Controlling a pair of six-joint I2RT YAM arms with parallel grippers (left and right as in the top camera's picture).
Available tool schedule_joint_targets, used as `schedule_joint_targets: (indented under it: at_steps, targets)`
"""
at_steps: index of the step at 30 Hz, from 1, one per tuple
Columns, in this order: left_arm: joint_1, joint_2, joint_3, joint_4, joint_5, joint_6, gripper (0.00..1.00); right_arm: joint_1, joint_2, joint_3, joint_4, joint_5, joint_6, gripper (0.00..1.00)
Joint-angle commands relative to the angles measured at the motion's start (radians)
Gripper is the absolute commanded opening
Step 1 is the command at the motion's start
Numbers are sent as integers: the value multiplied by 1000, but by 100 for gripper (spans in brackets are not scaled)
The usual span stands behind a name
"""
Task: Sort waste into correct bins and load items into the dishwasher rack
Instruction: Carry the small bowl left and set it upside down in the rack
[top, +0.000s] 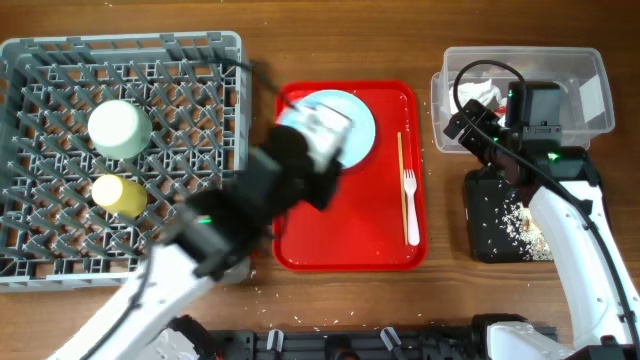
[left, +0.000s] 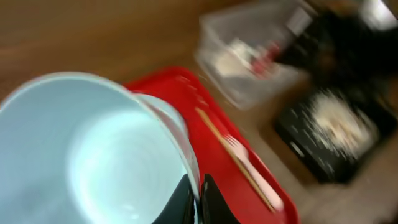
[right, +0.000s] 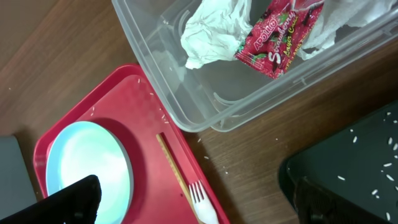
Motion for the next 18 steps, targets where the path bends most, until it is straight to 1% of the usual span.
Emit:
schedule_joint_targets:
  at_steps: [1,2,3,4,6,8,11,13,15,17,18]
  targets:
    - [279,-94,8,-16,23,-124,4,-3,6,0,2,9,7,99]
    - [390,-103,8,-16,87,-149,4,-3,6,0,2,9,7,100]
    - [459,-105,8,-16,130,-163,4,-3,6,0,2,9,6,100]
    - [556,-102,8,-16,202,-190,4,-3,6,0,2,9,7,100]
    - [784,-72,8,-13,385,-240,4,-3,6,0,2,9,7,100]
    - [994,-26,8,18,603,-254,4,-3,6,0,2,9,7,100]
    - [1233,71,8,91,882,-336,4,-3,6,0,2,9,6,100]
    - [1384,196,8,129,1028,-393,4,-3,6,0,2,9,7,100]
    - [1475,317,8,137,1141,-456,4,-3,6,0,2,9,7,100]
    - [1550,451,8,168,1287,-471,4,-3,6,0,2,9,7,100]
    - [1569,497,8,169,1328,-470,4,-3,6,0,2,9,7,100]
